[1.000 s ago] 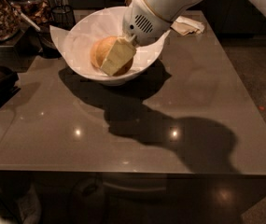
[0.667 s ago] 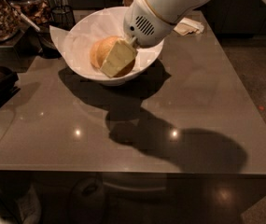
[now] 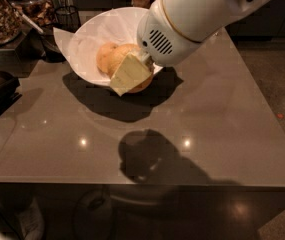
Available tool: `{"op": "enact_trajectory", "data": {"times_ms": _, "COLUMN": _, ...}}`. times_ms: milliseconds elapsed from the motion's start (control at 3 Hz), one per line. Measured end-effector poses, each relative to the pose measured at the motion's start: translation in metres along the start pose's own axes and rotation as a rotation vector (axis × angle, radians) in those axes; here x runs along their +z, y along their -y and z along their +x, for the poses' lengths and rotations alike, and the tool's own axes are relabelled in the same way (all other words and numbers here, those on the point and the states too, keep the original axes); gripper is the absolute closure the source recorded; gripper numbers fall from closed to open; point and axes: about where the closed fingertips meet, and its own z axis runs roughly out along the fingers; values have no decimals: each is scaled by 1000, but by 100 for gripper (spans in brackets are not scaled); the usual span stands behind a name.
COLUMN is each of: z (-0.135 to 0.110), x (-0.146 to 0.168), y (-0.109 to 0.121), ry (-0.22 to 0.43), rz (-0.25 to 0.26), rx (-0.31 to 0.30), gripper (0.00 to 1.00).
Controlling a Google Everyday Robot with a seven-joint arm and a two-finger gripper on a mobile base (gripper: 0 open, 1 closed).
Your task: Pick orange from white bowl
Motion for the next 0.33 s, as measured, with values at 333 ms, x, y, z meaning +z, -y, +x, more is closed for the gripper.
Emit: {"op": "enact_trajectory", "data": {"times_ms": 333, "z": 0, "x": -2, "y": -2, "ry": 1, "rz": 3, "rx": 2, "gripper": 100}}
